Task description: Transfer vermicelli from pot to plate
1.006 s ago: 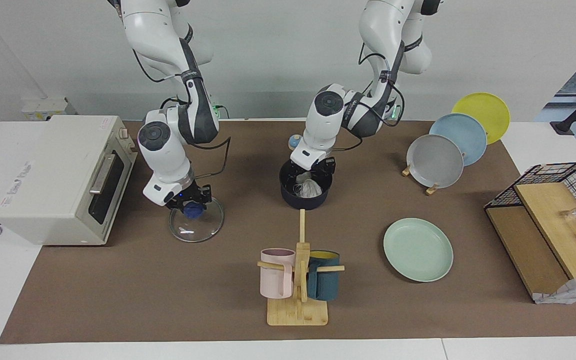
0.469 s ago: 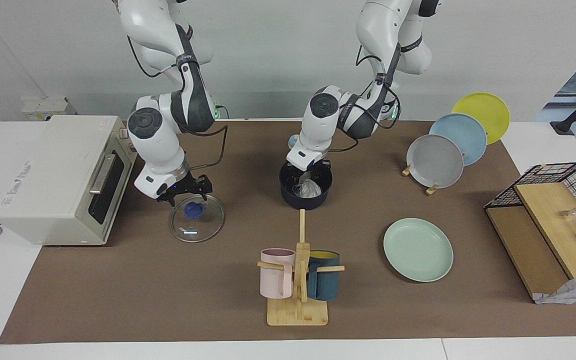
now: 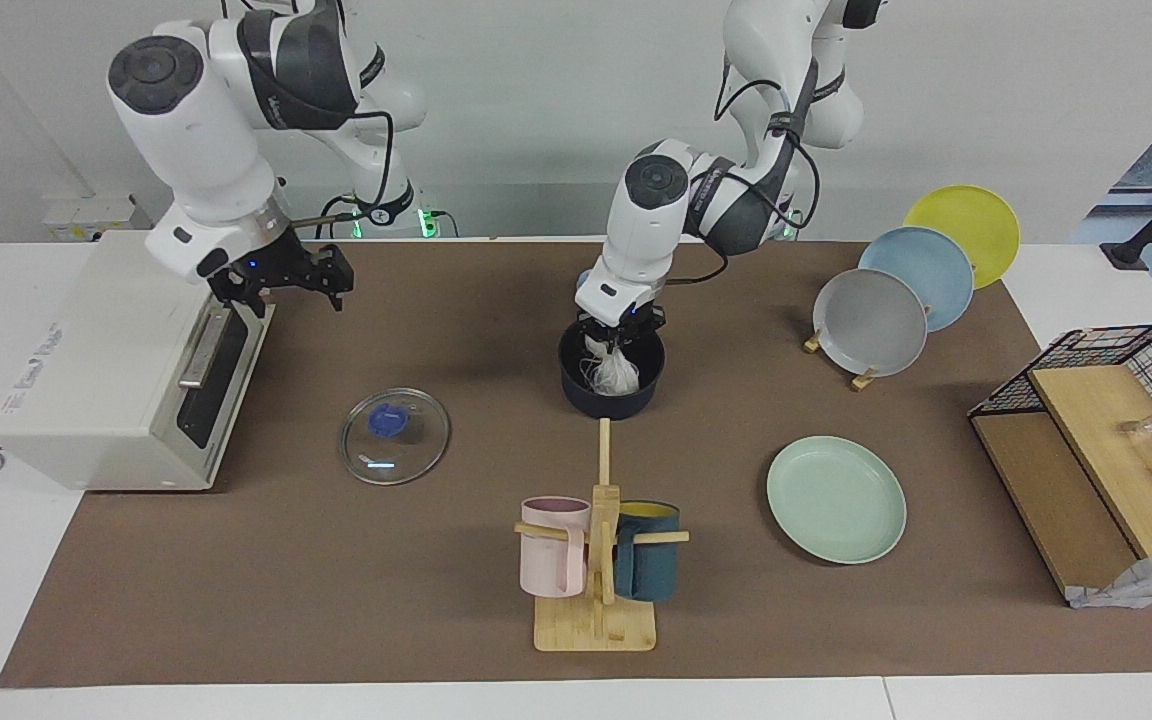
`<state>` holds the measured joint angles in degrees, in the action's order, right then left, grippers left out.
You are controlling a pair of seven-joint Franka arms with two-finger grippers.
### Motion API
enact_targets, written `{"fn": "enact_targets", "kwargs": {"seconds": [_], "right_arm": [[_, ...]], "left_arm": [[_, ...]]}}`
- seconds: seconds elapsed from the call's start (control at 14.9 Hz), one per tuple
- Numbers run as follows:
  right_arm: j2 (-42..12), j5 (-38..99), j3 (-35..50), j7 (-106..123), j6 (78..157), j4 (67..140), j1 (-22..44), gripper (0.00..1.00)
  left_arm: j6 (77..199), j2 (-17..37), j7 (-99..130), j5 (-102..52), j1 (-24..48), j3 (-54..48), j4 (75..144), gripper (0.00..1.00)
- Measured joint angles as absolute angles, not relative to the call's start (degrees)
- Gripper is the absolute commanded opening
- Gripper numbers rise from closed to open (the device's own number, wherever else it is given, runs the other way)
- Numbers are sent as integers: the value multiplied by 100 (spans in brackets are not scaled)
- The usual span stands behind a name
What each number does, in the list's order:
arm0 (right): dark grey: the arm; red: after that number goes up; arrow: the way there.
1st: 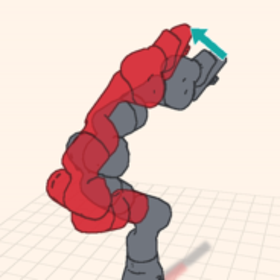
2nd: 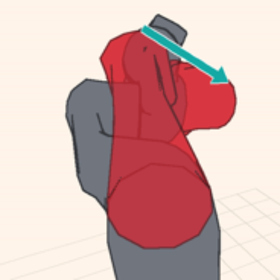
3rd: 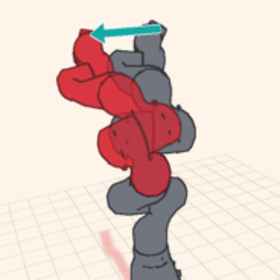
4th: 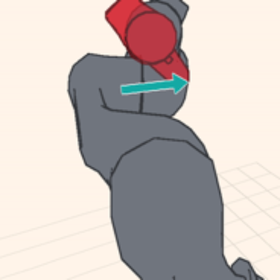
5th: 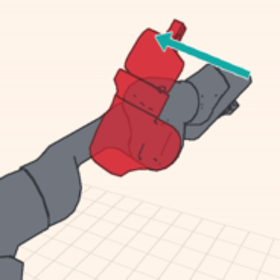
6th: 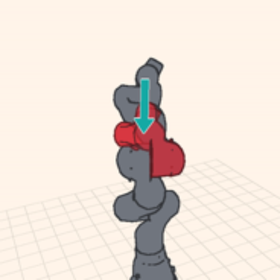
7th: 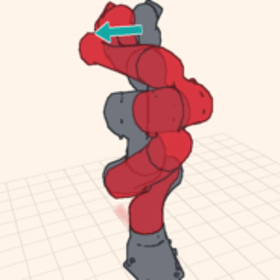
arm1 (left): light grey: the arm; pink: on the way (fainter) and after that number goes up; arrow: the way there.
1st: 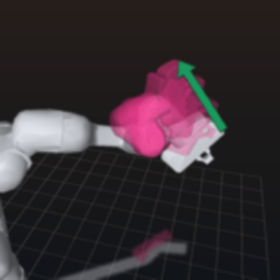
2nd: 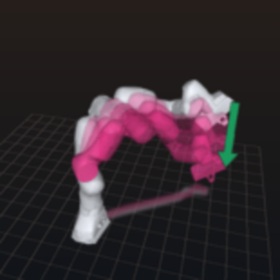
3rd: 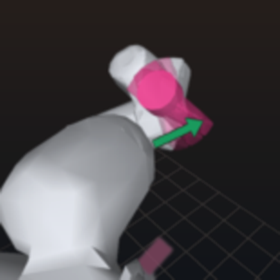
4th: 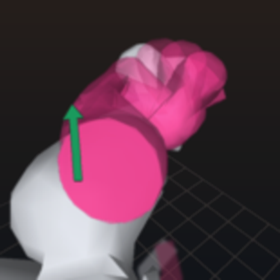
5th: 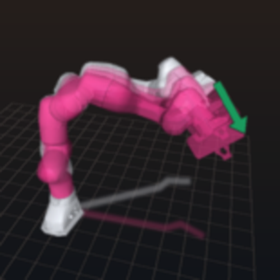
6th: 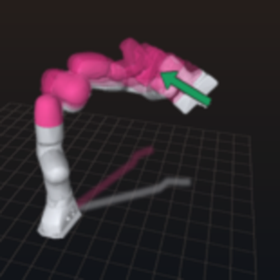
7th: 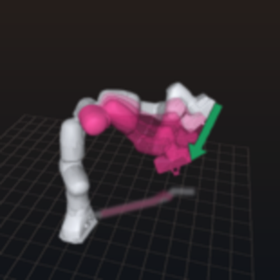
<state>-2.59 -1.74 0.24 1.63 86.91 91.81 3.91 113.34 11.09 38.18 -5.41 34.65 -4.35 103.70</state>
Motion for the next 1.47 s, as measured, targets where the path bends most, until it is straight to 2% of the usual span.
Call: {"fn": "enact_targets", "kwargs": {"seconds": [0.2,0.4,0.74,1.07,1.47], "right_arm": [[-1,-174,24,163,8429,9283,284,100],[82,-174,23,163,8417,9454,145,100],[87,-174,30,163,8417,9501,55,100],[98,-174,51,163,8422,9476,56,100],[116,-174,48,163,8430,9333,51,100]], "left_arm": [[10246,903,3560,-532,2870,-406,9493,0],[9566,894,2876,-589,1800,-371,8726,0],[9863,1248,1438,-735,373,-352,8578,0],[11028,1978,1083,-739,163,-410,8754,0],[11898,2374,774,-739,220,-452,9241,0]]}}
